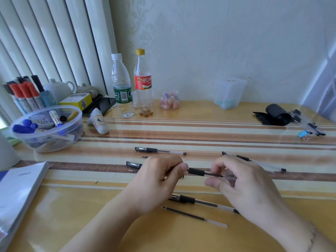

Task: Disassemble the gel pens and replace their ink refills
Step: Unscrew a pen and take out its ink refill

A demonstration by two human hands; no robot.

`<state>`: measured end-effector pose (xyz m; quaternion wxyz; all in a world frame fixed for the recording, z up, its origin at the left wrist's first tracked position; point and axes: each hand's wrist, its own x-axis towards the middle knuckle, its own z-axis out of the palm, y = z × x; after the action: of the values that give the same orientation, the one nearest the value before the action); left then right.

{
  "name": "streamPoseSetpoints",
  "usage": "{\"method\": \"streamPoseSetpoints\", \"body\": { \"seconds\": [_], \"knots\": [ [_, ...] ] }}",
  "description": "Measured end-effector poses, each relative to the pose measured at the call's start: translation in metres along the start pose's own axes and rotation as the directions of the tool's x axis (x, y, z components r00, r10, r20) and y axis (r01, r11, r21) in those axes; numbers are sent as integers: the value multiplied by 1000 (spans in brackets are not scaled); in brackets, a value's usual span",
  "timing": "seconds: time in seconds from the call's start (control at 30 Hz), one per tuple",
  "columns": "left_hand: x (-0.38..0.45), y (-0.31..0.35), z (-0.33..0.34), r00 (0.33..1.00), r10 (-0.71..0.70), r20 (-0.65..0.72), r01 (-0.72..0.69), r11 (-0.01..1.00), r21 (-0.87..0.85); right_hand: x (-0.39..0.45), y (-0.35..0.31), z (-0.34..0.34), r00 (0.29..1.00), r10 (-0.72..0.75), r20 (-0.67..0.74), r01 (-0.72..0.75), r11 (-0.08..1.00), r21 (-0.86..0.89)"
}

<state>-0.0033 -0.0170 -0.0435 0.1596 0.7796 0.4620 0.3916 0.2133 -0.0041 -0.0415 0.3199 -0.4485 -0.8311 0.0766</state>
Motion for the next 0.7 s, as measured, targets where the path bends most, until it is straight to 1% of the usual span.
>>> {"method": "streamPoseSetpoints", "body": {
  "seconds": [0.07,0.17,0.33,0.43,0.53,0.6,0.67,0.7],
  "knots": [
    [0,-2,1,1000,-19,-2,19,1000,-6,-1,-2,0,999,3,38,-5,999,52],
    [-1,-3,1,999,-39,0,39,999,-7,-1,-2,1,997,-47,62,46,999,16],
    [0,0,-1,997,-83,9,83,993,-84,1,0,1,995,-90,-40,89,996,-19],
    [0,0,0,990,-141,10,141,981,-132,1,1,3,995,-52,-86,50,998,-26],
    [0,-2,0,980,-199,20,200,964,-176,1,5,0,999,-13,-47,12,999,-35],
    [1,-5,0,973,-230,-1,226,956,-189,2,7,-5,1000,-4,1,4,999,-51],
    [1,-8,-3,968,-248,-39,237,954,-181,4,11,-15,997,41,63,-34,994,-108],
    [2,-10,-4,965,-256,-63,241,954,-179,6,17,-24,991,97,95,-81,984,-160]
  ]
}}
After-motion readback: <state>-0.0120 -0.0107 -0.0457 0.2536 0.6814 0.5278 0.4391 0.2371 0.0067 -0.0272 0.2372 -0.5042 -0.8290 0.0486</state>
